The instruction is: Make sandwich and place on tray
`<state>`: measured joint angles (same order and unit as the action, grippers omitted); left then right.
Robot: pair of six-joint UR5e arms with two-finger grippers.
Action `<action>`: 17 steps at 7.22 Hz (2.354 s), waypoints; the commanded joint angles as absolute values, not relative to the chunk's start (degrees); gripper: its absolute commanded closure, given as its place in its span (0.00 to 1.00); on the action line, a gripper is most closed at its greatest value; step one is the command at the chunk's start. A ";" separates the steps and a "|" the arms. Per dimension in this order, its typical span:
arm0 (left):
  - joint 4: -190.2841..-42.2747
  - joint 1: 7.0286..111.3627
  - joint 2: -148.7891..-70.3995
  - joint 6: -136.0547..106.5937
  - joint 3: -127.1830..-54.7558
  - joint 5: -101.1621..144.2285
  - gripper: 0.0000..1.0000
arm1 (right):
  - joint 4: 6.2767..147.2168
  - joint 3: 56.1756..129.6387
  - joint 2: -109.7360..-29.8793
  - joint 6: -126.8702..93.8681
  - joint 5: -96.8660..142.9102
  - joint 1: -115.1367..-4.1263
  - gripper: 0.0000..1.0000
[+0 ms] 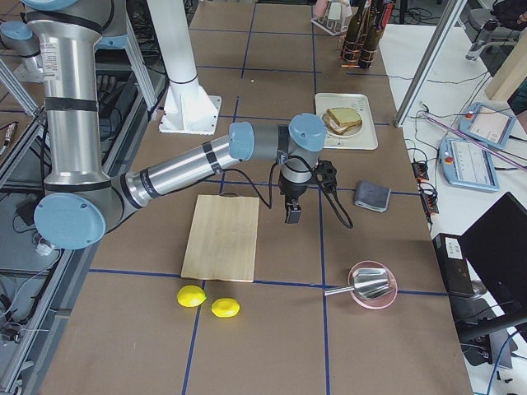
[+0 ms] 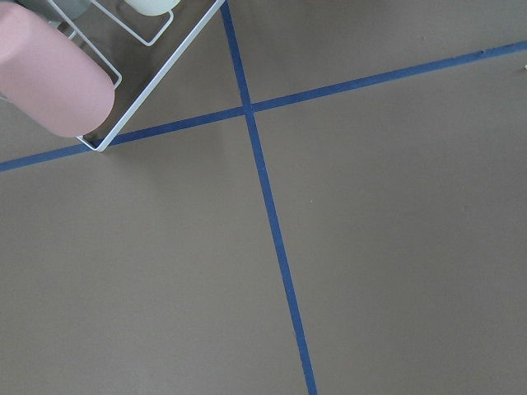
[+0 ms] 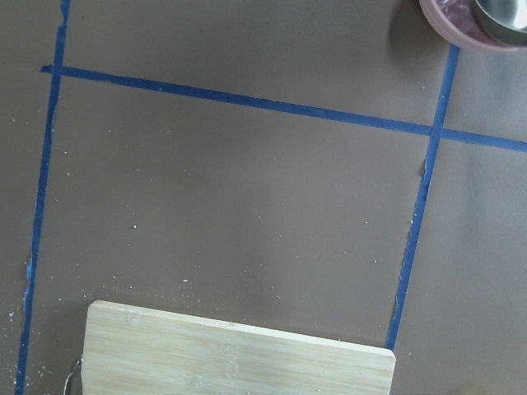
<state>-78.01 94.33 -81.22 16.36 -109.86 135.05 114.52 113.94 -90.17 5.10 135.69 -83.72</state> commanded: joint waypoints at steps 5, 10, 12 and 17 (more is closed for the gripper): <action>-79.98 94.22 -81.39 16.87 -111.18 135.70 0.00 | 114.52 112.24 -95.97 11.16 135.70 -88.15 0.00; -79.10 93.96 -83.84 16.88 -107.32 134.82 0.00 | 107.81 110.76 -97.91 11.16 134.31 -89.91 0.00; -79.01 93.87 -85.52 16.88 -106.44 134.82 0.00 | 99.78 105.13 -97.65 9.94 132.89 -89.91 0.00; -78.57 93.25 -82.09 16.87 -103.53 134.82 0.00 | 100.63 105.73 -97.12 8.27 137.99 -89.91 0.00</action>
<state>-78.58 93.35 -82.94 16.85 -103.43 134.80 100.46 105.83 -97.37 8.72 137.60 -89.91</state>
